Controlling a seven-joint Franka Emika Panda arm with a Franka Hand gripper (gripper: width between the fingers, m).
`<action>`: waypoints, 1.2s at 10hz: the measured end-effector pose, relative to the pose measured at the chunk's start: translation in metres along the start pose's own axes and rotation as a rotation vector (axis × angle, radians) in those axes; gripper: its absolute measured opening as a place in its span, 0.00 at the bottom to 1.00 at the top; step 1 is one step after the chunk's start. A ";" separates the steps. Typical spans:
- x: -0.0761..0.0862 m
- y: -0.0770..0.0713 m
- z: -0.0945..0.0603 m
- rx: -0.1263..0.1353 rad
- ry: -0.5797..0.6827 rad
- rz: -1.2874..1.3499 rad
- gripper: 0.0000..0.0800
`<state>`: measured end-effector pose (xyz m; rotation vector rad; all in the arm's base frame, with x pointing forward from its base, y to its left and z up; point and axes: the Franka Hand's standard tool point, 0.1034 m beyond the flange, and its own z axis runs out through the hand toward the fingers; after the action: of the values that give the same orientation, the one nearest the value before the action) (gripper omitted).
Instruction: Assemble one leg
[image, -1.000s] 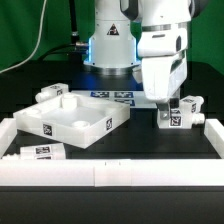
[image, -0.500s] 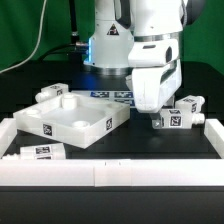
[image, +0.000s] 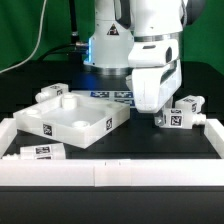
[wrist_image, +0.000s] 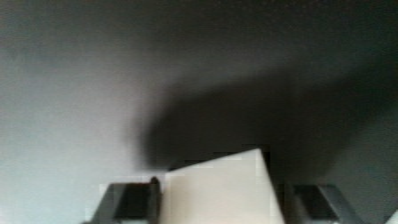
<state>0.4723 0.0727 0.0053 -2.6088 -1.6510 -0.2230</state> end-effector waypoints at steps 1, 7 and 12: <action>-0.005 0.002 -0.001 0.004 -0.008 -0.029 0.39; -0.076 -0.012 -0.055 -0.022 -0.058 -0.156 0.39; -0.078 -0.020 -0.050 -0.023 -0.051 -0.151 0.40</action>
Offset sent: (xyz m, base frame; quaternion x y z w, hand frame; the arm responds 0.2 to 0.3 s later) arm -0.0395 -0.0299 0.0356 -0.0056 -0.0034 -0.0702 0.9975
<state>0.4169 0.0058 0.0428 -2.5278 -1.8750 -0.1828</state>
